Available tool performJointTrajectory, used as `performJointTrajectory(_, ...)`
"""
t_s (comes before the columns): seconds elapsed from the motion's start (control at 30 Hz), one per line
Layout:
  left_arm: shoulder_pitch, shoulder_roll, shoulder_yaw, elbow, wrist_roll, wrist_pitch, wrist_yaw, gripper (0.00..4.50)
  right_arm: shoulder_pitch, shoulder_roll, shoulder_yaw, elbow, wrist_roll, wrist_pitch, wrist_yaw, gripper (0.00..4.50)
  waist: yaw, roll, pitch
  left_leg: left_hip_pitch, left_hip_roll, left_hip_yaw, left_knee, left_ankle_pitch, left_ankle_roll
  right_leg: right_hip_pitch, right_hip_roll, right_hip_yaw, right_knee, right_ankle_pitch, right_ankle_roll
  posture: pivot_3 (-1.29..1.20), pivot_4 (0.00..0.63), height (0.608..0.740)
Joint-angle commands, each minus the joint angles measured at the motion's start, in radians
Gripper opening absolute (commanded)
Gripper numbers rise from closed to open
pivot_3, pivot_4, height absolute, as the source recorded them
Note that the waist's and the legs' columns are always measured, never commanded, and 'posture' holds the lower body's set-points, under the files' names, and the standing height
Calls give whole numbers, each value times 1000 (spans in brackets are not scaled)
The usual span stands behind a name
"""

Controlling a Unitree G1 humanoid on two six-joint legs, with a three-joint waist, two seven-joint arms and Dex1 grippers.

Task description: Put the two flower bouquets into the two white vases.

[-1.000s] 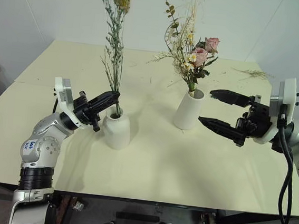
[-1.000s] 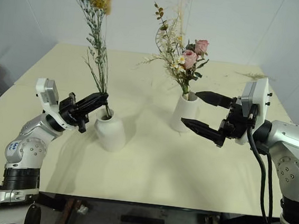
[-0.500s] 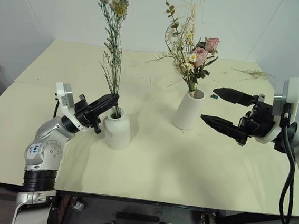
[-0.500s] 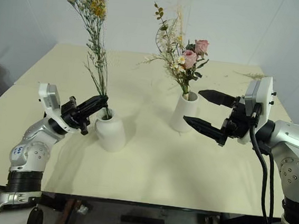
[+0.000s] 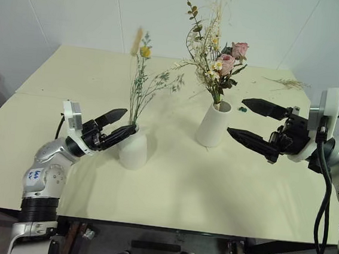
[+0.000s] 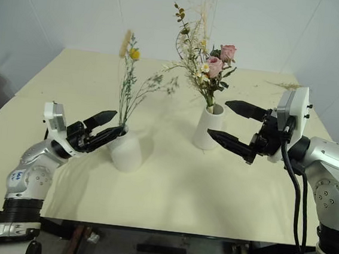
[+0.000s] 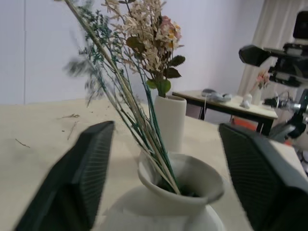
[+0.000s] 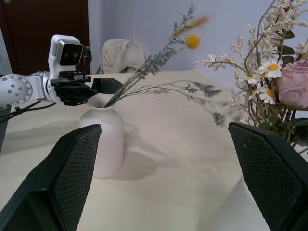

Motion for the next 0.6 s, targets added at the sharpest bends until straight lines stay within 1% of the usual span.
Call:
performJointTrajectory(0.03,11,72,25,-67,-3,10,-27,4456,-2,11,-15,-16,-3,-36,-3,4500,0,0,0,0,0,0,0,0,0,0,0,0,0,0,0,0,150,740)
performJointTrajectory(0.17,4,106,22,-48,-14,31,-41,4456,-11,31,1,1,-17,-55,1,4500,0,0,0,0,0,0,-1,0,0,0,0,0,-1,0,0,0,150,740)
performJointTrajectory(0.33,-96,117,-6,70,-22,87,-106,4456,-25,47,17,12,-28,-64,6,4500,1,0,0,0,0,0,-1,0,0,0,0,-1,-1,0,0,0,150,740)
performJointTrajectory(0.43,-178,136,-41,168,-13,142,-175,4456,-33,41,20,16,-28,-63,10,4500,0,0,0,0,0,0,-1,0,0,0,0,-1,-2,0,0,0,150,740)
performJointTrajectory(0.53,-265,144,-74,255,-22,238,-231,4456,-33,33,14,8,-25,-55,8,4500,0,0,0,0,0,0,-2,0,0,0,0,-1,-2,0,0,0,150,740)
performJointTrajectory(0.6,-304,153,-109,305,1,272,-279,4456,-27,27,8,-1,-21,-48,4,4500,-1,0,0,0,0,0,-2,0,0,0,0,-1,-2,0,0,0,150,740)
